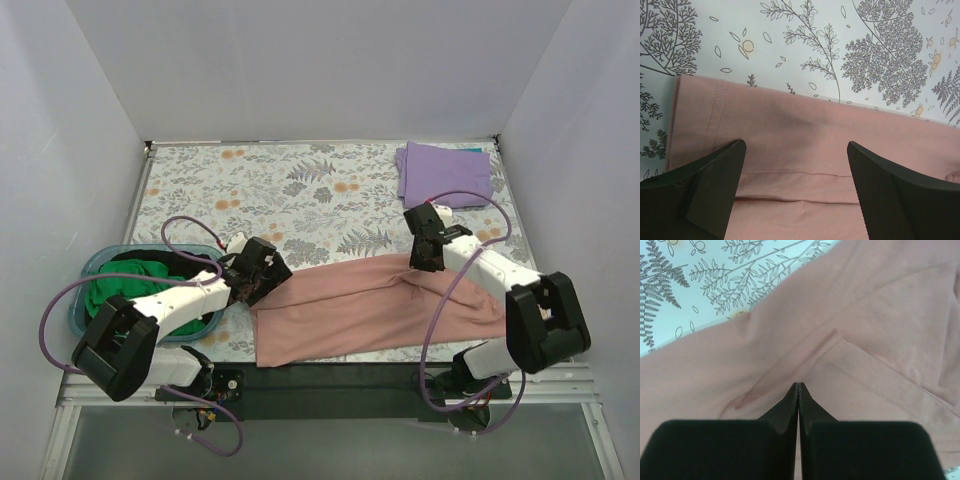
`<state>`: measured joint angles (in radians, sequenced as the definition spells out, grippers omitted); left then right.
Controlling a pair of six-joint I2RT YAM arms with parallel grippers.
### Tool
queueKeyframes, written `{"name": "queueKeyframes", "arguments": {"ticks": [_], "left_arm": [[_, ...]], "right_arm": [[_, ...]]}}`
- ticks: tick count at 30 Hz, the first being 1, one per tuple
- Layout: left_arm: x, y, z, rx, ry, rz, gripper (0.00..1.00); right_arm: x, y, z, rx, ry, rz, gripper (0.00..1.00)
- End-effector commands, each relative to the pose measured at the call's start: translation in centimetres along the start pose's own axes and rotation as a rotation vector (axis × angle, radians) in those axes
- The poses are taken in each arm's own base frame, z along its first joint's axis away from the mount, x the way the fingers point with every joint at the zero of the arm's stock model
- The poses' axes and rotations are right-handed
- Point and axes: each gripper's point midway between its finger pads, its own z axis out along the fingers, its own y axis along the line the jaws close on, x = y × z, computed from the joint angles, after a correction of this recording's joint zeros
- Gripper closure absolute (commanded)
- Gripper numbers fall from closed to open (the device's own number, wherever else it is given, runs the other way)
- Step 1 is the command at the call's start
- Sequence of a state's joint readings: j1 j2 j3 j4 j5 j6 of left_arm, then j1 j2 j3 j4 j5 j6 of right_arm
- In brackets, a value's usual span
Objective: Fold and stack the t-shirts
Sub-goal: Fold the tshirt
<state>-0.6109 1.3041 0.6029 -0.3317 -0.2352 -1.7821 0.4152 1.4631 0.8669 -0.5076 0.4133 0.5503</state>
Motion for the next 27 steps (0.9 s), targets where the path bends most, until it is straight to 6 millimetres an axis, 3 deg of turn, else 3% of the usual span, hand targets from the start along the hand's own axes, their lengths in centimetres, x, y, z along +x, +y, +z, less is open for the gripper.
{"name": "queueKeyframes", "arguments": {"ticks": [1, 3, 4, 9, 11, 13, 16, 18, 22, 25, 27], "left_arm": [[0.3, 3.0, -0.1, -0.099, -0.008, 0.019, 0.17], [0.2, 3.1, -0.1, -0.102, -0.014, 0.018, 0.17], [0.2, 3.1, -0.1, -0.103, -0.015, 0.020, 0.17], [0.3, 3.3, -0.1, -0.107, -0.013, 0.023, 0.17], [0.3, 3.5, 0.0, -0.115, -0.012, 0.029, 0.17], [0.5, 4.0, 0.0, -0.130, -0.012, 0.029, 0.17], [0.7, 4.3, -0.2, -0.129, -0.008, 0.024, 0.17], [0.7, 4.4, -0.4, -0.122, -0.008, 0.021, 0.17], [0.8, 4.5, -0.8, -0.113, -0.007, 0.009, 0.17], [0.6, 4.8, -1.1, -0.120, -0.017, -0.003, 0.17], [0.5, 4.9, -1.3, -0.124, -0.022, -0.011, 0.16]], "right_arm": [[1.4, -1.7, -1.6, 0.011, -0.020, 0.046, 0.99], [2.1, -1.5, -2.5, -0.046, -0.031, 0.061, 0.99], [3.6, -2.0, -2.2, -0.047, -0.005, 0.057, 0.99], [6.7, -1.4, -3.0, -0.167, 0.017, 0.064, 0.99], [6.5, -0.7, -3.5, -0.220, -0.008, 0.072, 0.99], [5.8, -1.4, -3.6, -0.193, -0.053, 0.108, 0.99], [4.0, -3.8, -3.0, -0.074, -0.109, 0.160, 0.99], [3.1, -3.9, -3.1, -0.084, -0.101, 0.176, 0.99], [1.2, -7.3, -1.4, 0.039, -0.082, 0.221, 0.99], [1.4, -7.7, 0.3, 0.057, -0.021, 0.213, 0.99], [0.9, -6.3, 1.2, 0.000, -0.007, 0.185, 0.99]]}}
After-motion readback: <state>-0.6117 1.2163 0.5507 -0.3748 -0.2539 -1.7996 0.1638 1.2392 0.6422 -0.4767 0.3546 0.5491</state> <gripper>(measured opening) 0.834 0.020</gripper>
